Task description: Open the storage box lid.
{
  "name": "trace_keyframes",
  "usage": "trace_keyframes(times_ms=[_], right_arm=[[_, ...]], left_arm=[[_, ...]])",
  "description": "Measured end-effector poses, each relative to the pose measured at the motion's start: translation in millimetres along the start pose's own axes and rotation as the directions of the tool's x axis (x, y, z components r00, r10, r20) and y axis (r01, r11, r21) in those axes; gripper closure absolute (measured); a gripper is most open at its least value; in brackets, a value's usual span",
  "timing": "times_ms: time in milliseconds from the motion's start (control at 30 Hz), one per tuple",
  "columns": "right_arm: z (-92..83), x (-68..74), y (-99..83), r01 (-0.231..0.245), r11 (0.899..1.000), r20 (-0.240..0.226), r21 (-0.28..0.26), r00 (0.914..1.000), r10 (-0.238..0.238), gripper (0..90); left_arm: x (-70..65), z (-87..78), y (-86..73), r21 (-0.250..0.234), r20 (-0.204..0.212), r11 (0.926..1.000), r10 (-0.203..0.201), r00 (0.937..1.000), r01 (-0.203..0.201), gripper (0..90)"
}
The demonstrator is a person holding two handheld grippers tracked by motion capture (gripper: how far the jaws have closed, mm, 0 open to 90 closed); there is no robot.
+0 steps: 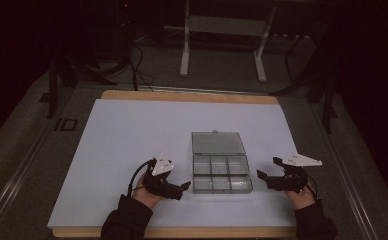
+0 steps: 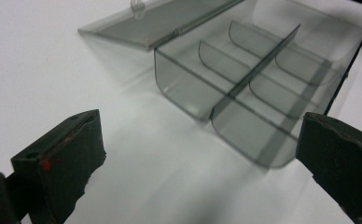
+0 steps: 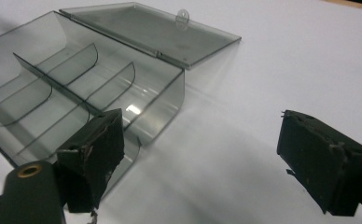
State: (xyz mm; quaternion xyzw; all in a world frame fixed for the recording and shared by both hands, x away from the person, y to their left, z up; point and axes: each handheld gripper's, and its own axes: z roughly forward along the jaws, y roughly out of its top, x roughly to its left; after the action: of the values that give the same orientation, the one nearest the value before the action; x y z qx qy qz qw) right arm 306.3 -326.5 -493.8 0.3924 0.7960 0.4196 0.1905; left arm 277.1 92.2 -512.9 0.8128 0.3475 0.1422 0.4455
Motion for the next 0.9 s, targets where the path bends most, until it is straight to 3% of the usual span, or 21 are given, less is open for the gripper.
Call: trace_keyframes(times_ms=[567, 900], right_arm=[[-10.1, -6.4, -33.0, -0.009, 1.000, 0.037, 0.018, 0.9993, 0.008, 14.7], [-13.7, -9.5, -47.5, 0.006, 0.999, 0.088, 0.037, 0.9961, -0.009, 14.5]], left_arm=[[-2.7, -11.1, -34.8, 0.061, -0.052, 0.9981, 0.013, 0.9985, -0.009, 2.2], [-2.3, -18.2, -44.0, 0.066, -0.087, 0.9978, 0.011, 0.9962, -0.005, 2.2]])
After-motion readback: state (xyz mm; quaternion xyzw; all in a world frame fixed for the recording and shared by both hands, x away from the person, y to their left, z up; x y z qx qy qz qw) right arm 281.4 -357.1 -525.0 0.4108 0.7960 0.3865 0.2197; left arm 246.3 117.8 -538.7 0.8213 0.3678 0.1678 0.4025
